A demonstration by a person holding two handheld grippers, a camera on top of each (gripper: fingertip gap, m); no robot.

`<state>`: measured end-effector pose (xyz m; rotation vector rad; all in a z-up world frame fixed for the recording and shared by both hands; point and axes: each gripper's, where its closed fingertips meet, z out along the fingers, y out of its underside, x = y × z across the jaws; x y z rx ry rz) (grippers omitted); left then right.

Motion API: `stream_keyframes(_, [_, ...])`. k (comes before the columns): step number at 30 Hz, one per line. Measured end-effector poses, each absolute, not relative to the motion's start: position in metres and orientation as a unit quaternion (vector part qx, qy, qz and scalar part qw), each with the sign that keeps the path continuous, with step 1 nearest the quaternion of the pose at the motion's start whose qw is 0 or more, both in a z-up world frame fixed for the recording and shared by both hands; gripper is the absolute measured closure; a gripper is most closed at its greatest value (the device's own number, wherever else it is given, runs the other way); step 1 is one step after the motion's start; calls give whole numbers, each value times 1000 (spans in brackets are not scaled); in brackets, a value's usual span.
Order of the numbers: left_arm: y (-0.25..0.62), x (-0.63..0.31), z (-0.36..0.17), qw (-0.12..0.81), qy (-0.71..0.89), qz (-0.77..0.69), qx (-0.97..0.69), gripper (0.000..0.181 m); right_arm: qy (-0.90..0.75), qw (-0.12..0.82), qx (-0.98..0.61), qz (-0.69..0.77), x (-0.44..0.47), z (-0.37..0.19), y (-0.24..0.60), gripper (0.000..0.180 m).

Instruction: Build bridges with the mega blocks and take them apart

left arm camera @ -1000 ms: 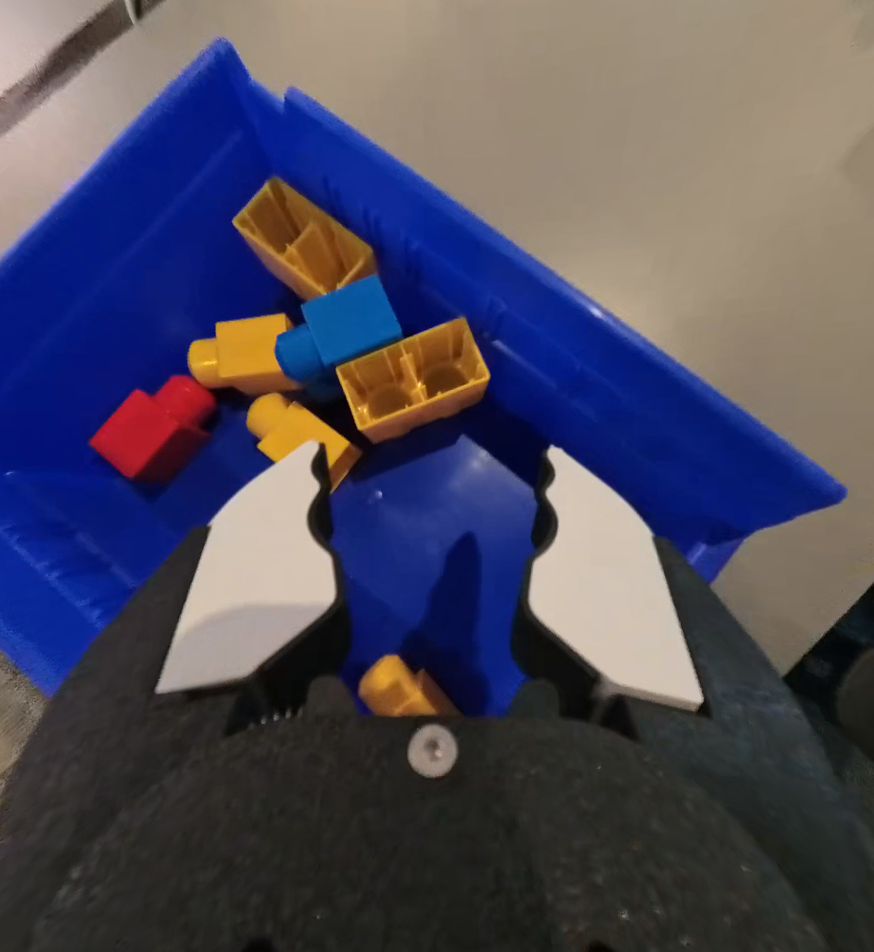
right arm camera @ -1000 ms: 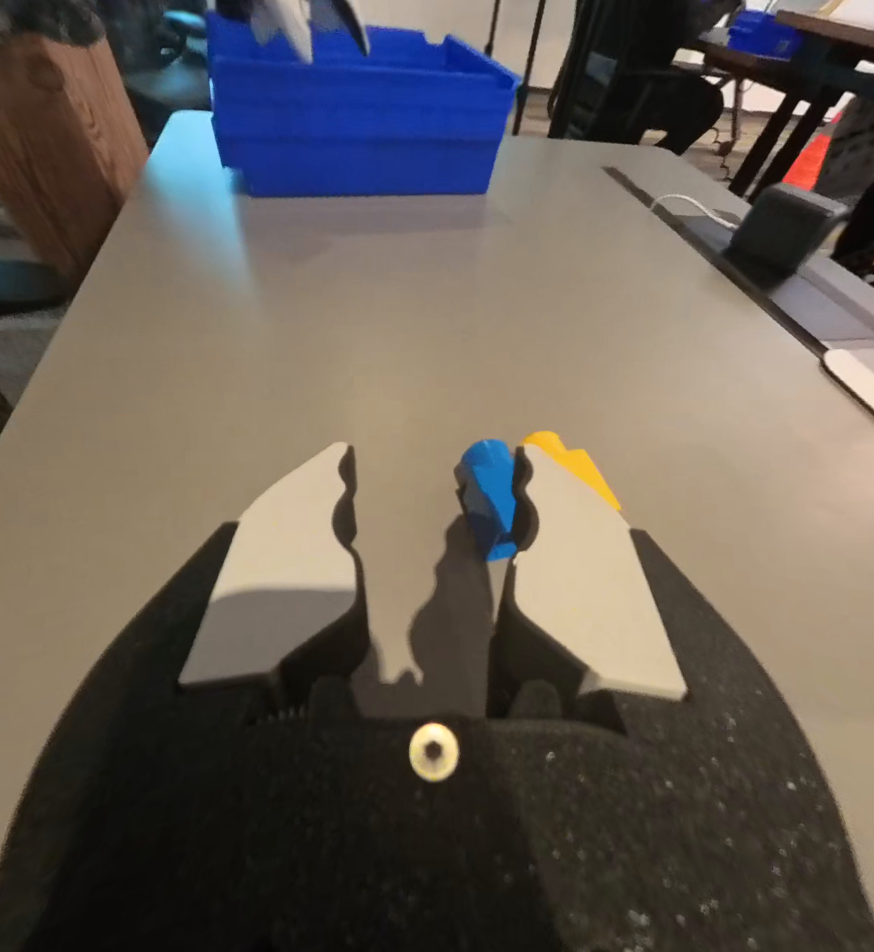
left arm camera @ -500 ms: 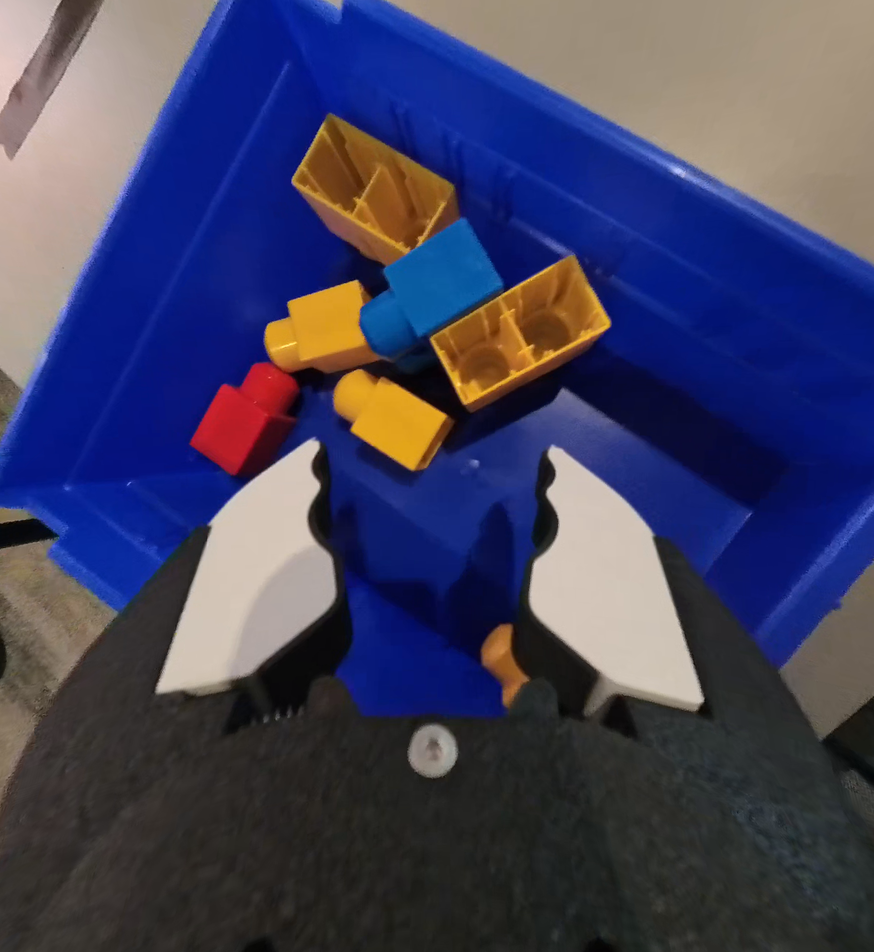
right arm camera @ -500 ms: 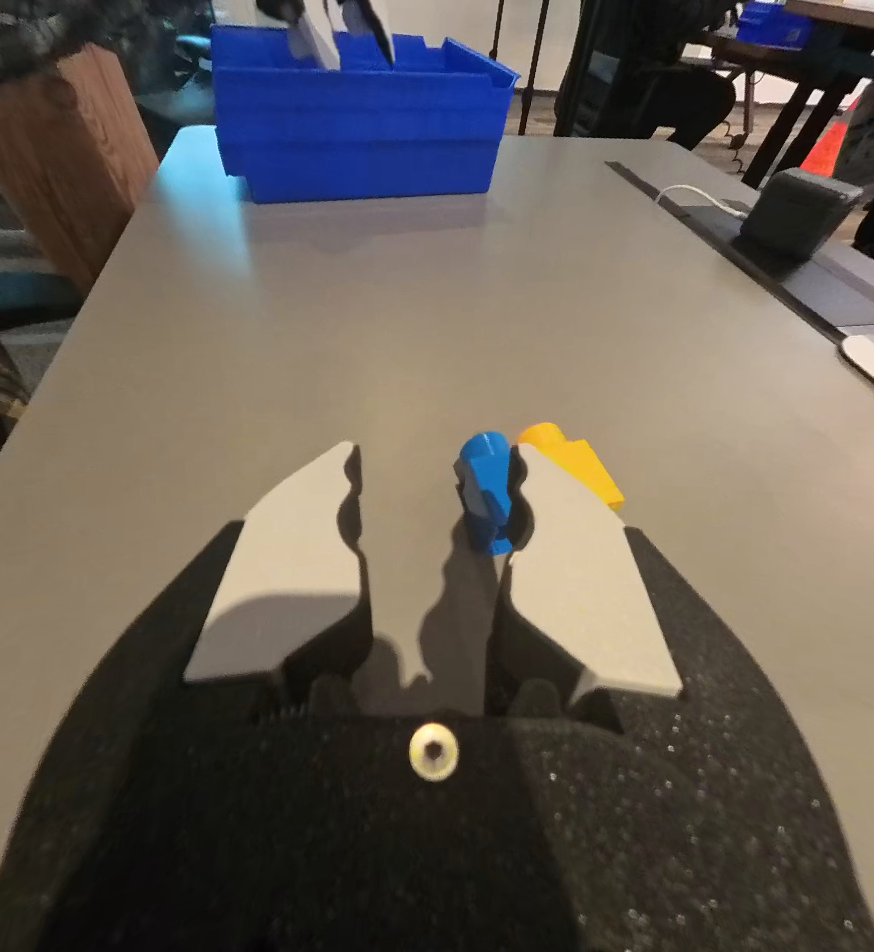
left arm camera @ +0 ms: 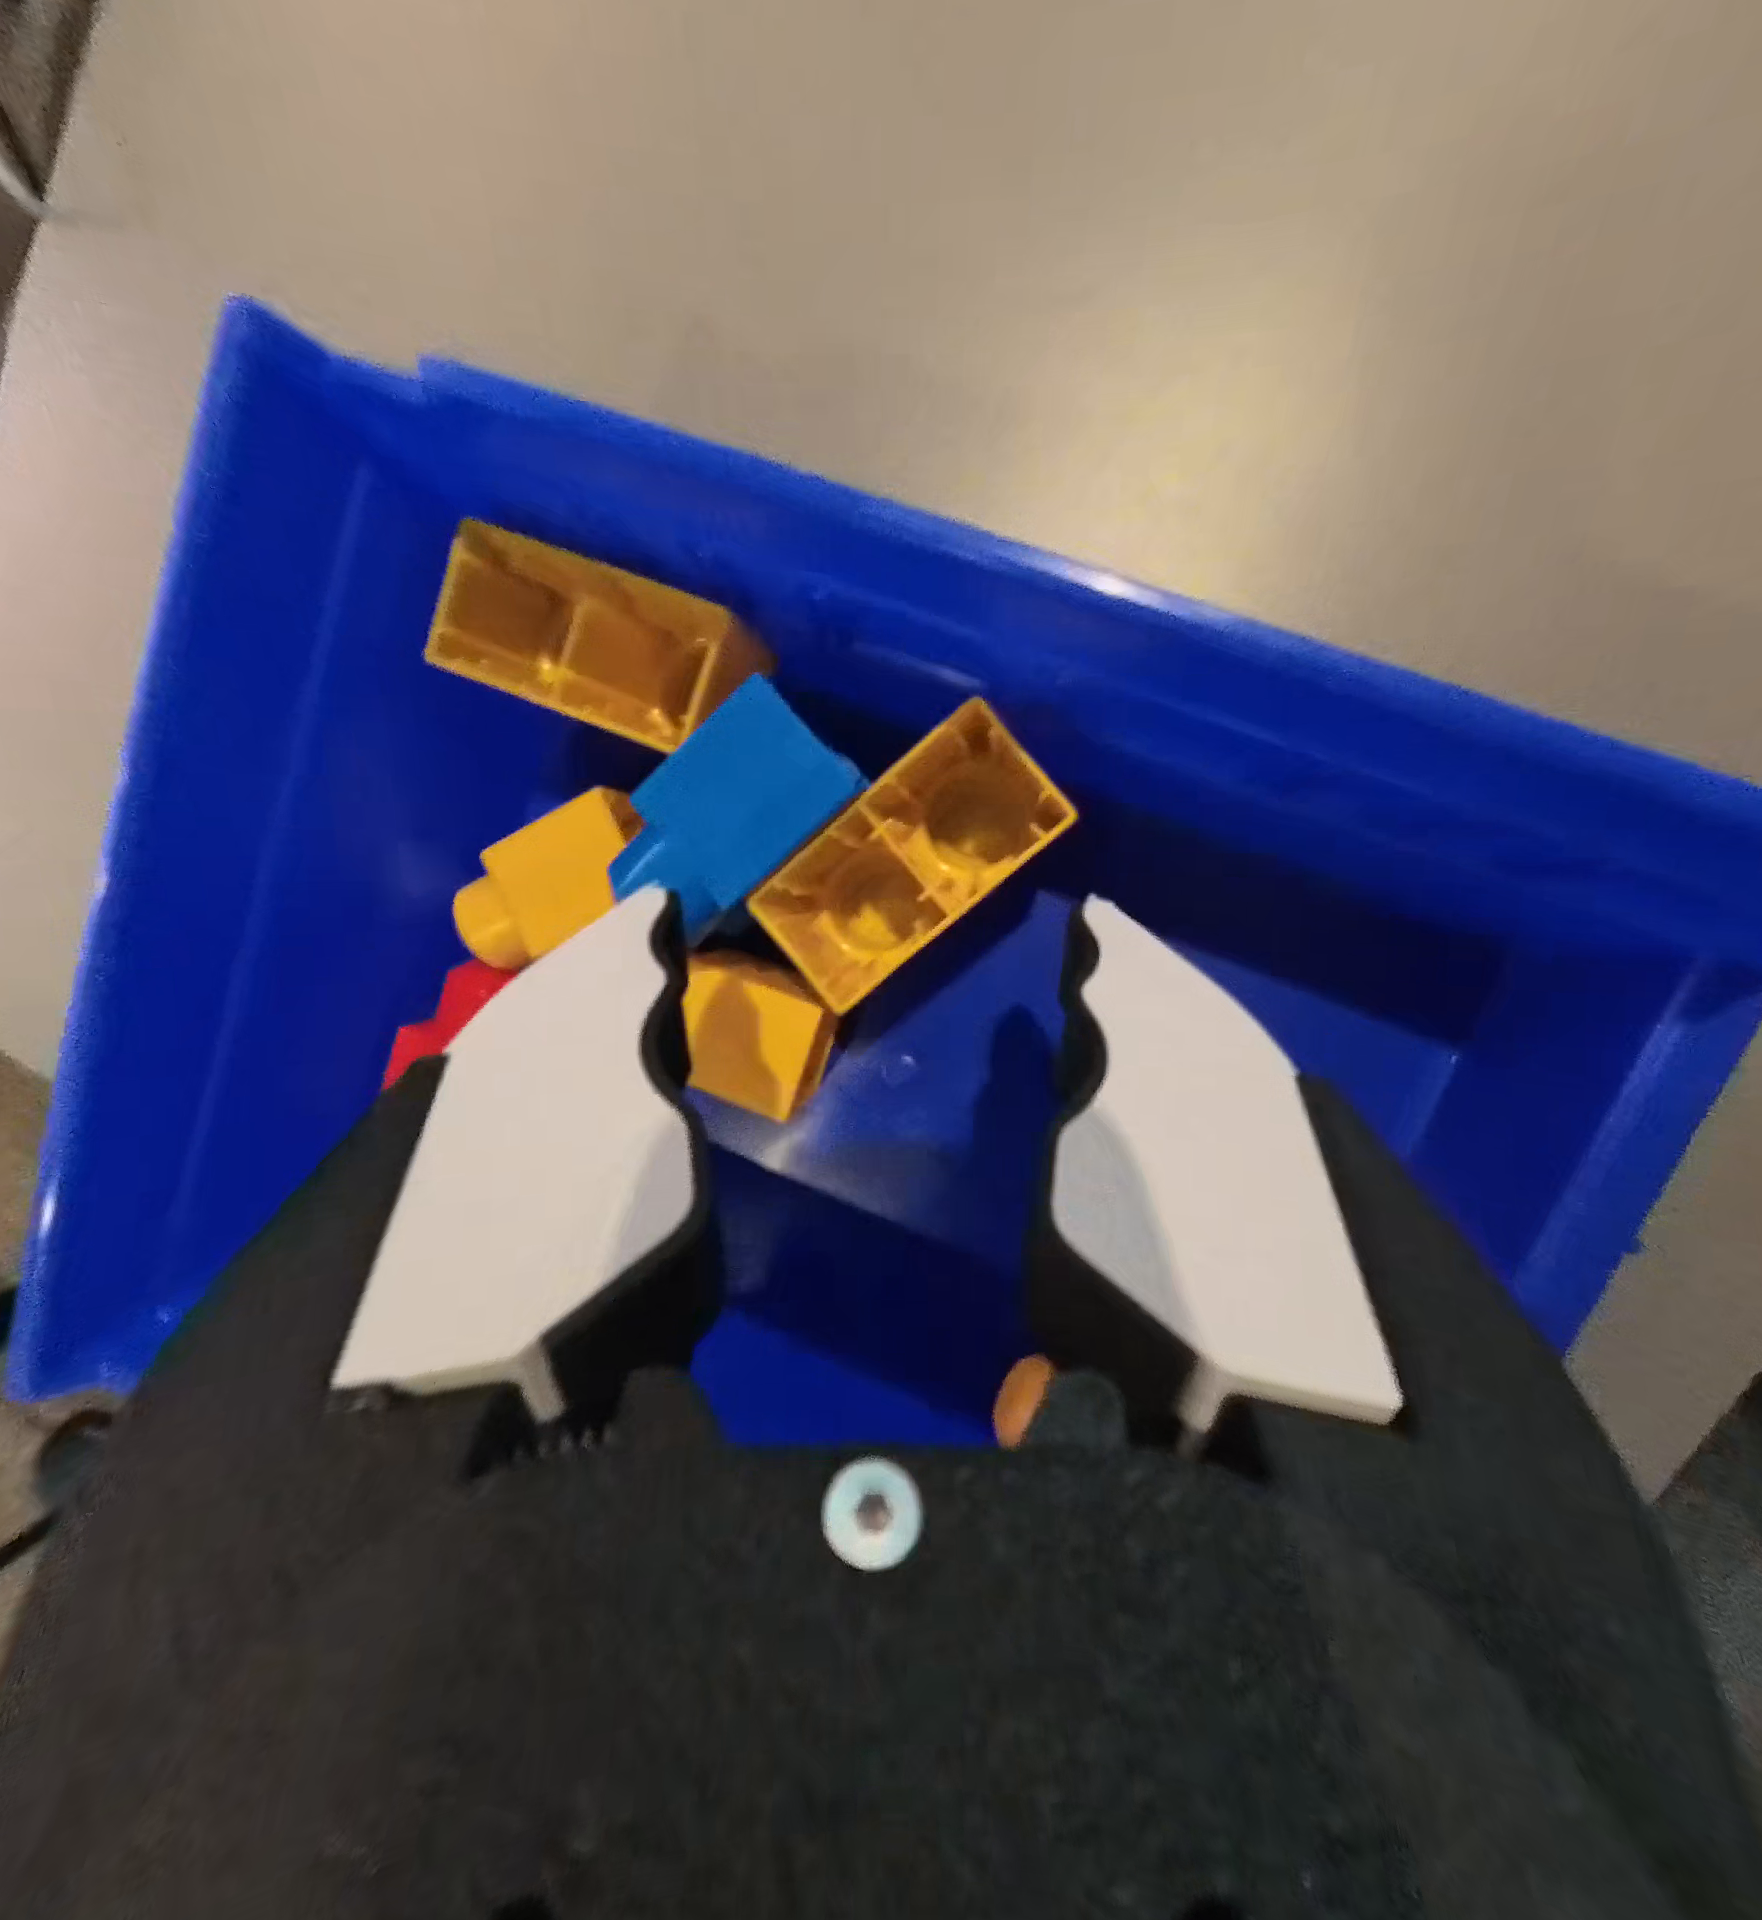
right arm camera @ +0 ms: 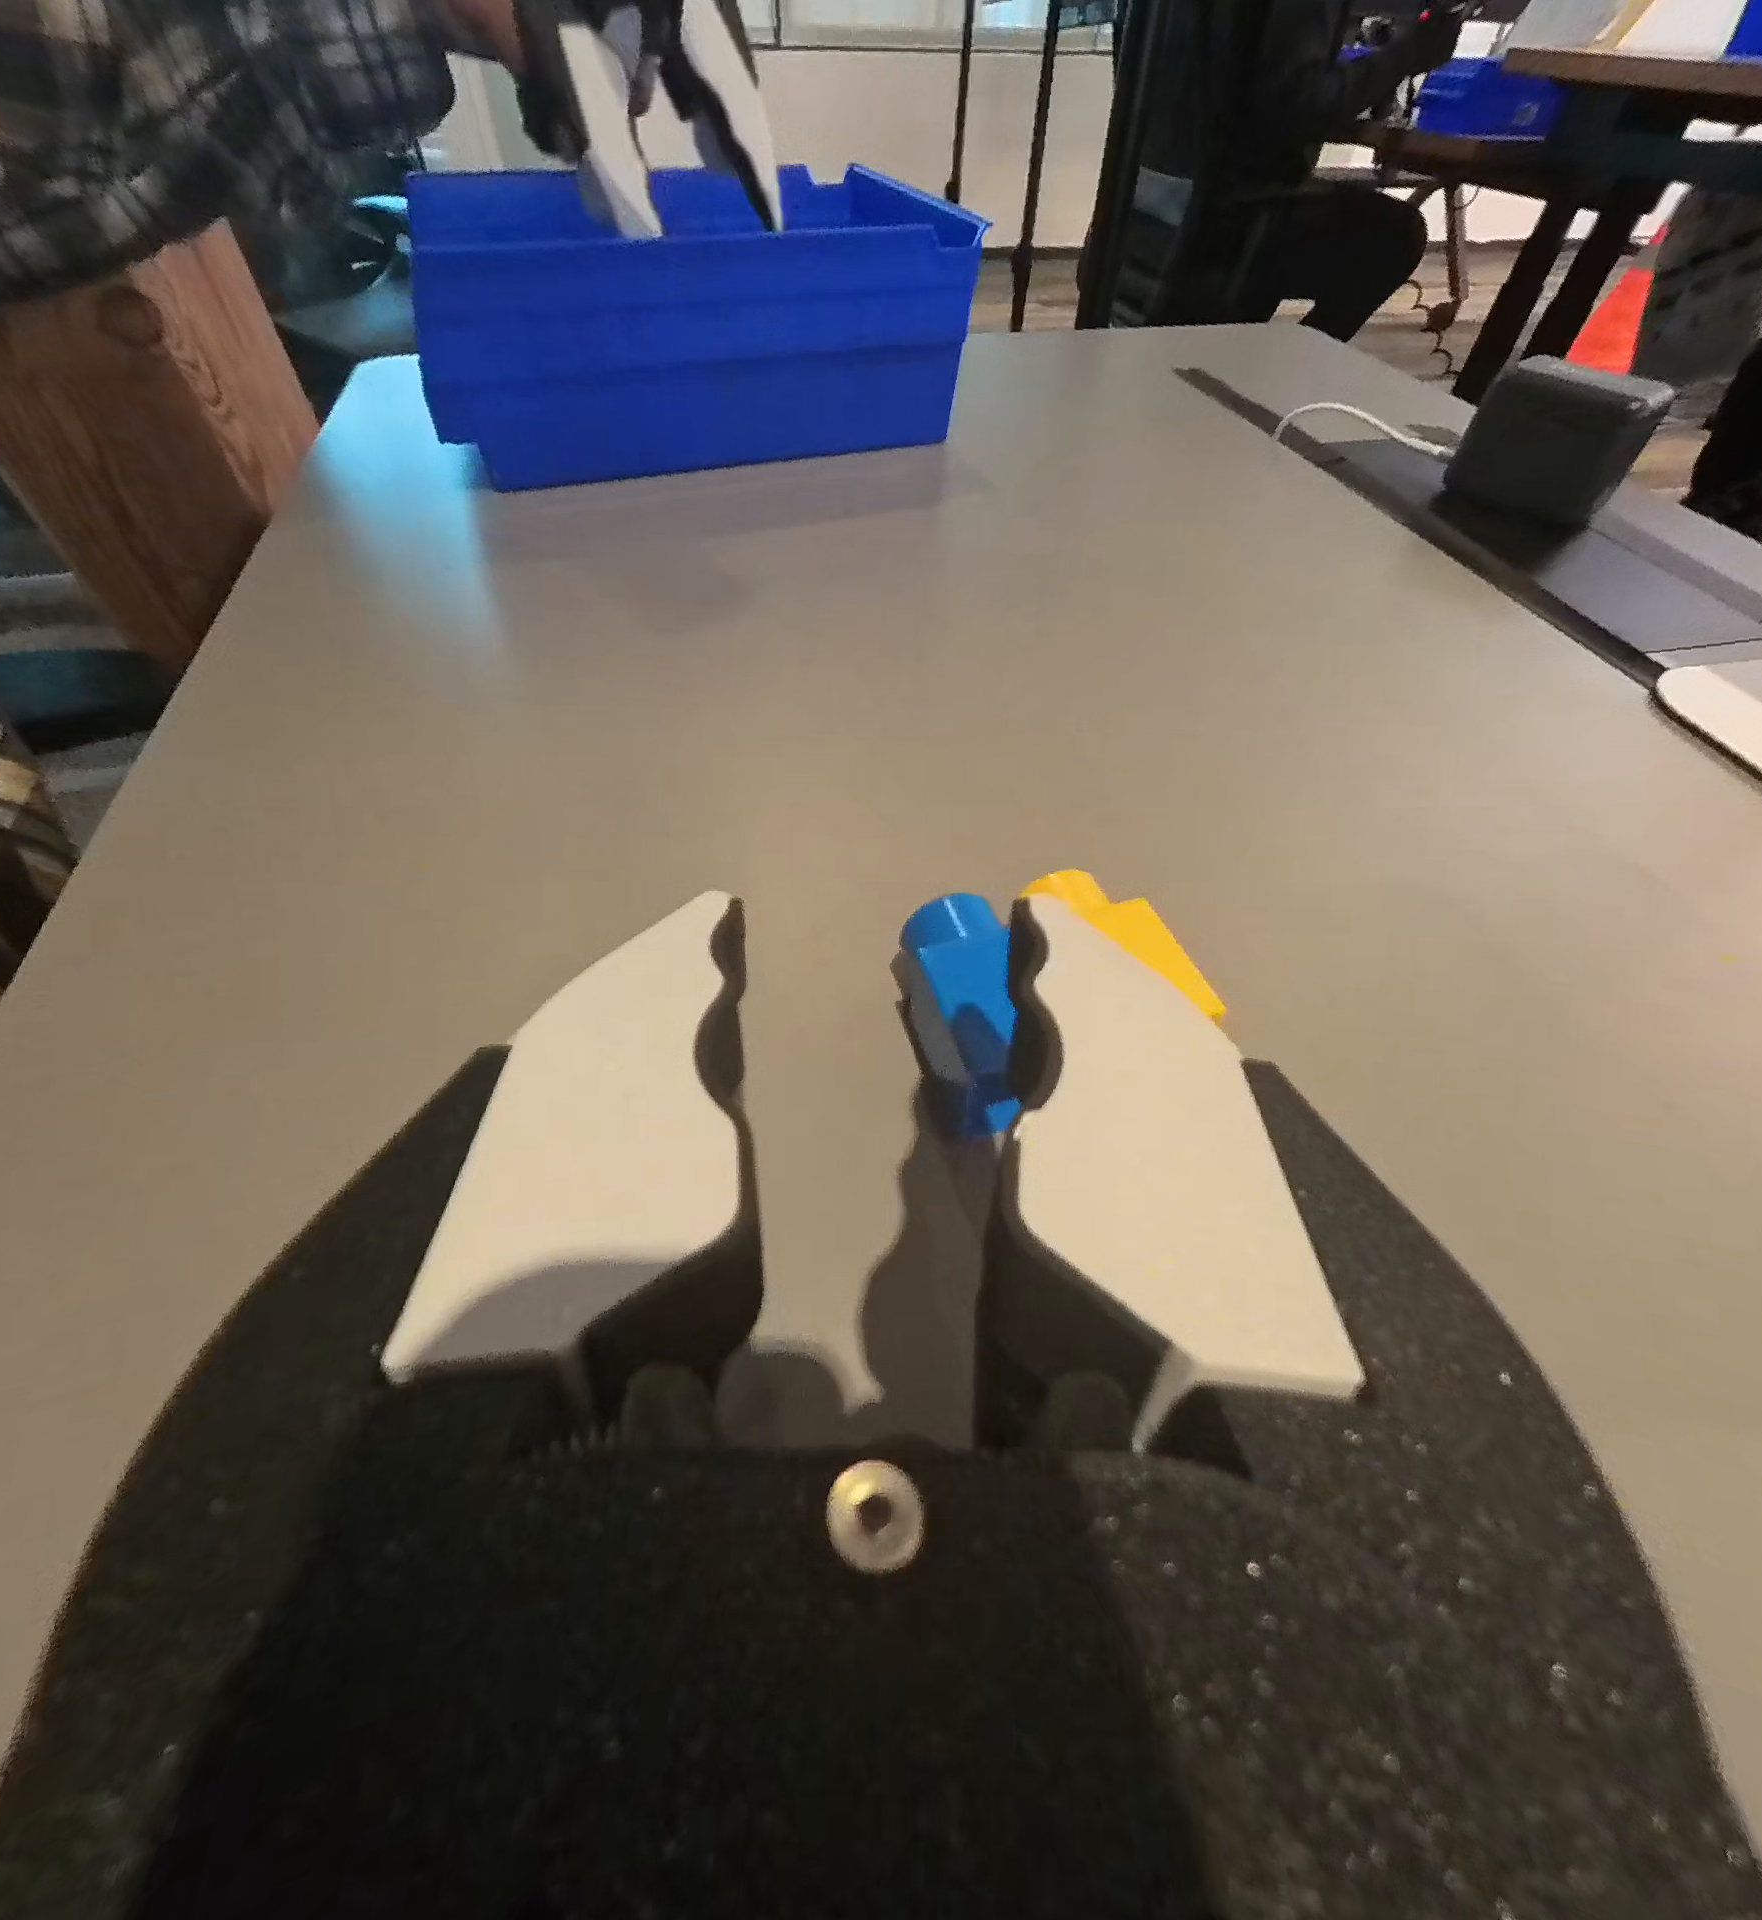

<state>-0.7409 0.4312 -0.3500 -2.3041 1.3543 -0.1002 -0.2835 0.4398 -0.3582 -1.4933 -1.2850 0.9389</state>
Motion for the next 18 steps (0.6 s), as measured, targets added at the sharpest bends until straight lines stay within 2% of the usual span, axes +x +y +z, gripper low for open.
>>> stream_keyframes(1, [429, -737, -352, 225, 506, -31, -832, 112, -520, 463, -607, 383, -283, -358, 440, 132])
stream_keyframes(3, [424, -727, -355, 221, 539, -21, -813, 118, -516, 465, -607, 385, -282, -357, 441, 132])
stream_keyframes(7, [421, -721, -372, 200, 582, 12, -788, 119, -510, 466, -610, 388, -283, -356, 443, 132])
stream_keyframes(13, [413, -732, -383, 190, 571, 23, -799, 122, -513, 464, -608, 390, -288, -356, 441, 132])
stream_keyframes(18, [369, -755, -389, 130, 539, 2, -832, 128, -511, 463, -606, 397, -289, -355, 441, 133])
